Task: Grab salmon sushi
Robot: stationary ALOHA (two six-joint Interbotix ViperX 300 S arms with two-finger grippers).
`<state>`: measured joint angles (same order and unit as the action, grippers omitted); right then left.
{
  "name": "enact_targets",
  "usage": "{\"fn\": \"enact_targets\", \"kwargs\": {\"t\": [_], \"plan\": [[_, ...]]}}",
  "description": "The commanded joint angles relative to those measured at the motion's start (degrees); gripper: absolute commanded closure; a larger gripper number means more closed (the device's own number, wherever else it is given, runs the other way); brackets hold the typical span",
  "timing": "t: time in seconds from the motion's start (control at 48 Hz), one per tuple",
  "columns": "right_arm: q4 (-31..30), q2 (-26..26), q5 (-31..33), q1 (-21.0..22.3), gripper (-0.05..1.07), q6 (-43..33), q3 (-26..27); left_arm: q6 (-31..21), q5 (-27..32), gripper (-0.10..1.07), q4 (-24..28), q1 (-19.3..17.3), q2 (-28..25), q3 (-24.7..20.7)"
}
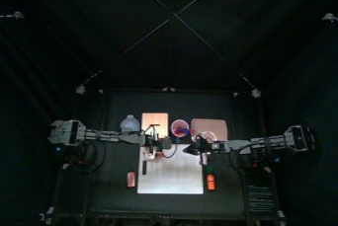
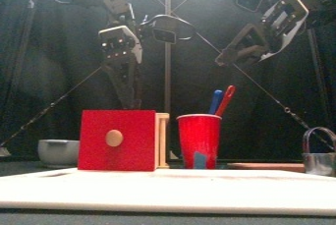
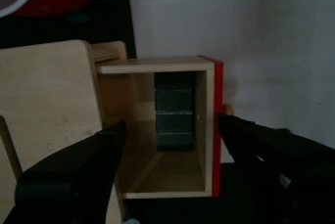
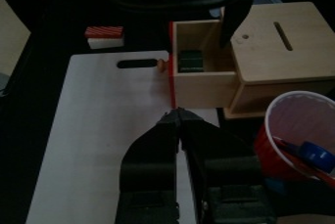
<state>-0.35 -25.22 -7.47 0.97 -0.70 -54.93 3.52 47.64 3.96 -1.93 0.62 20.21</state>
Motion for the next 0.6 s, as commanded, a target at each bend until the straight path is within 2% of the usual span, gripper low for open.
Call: {"fn": "enact_targets", "kwargs": {"t": [0.0,0.229,0.333,0.417,0.583], "plan": [[0.00,-0.97,-0.18,-0.09,1.00,0.00,0.44,-0.97,-2.37,-0.06,-0.35,-0.18,3.25,-0.18],[0.00,-1.58,-0.18,-0.26,1.00,0.00,0.35,-7.73,-10.11,-0.05,-0.97,-0.18,10.28,6.86],[0.00,-1.58,-0.26,-0.26,1.00,0.00,0.35,-10.99,-16.79,-0.05,-1.23,0.00,14.41,11.43],[-0.26,-1.58,-0.18,-0.26,1.00,0.09,0.35,-13.62,-24.35,-0.05,-1.23,-0.09,18.46,16.17],[-0.44,-2.11,-0.18,-0.35,1.00,0.09,0.53,-16.08,-33.93,-0.05,-1.41,-0.70,24.26,24.43]]}}
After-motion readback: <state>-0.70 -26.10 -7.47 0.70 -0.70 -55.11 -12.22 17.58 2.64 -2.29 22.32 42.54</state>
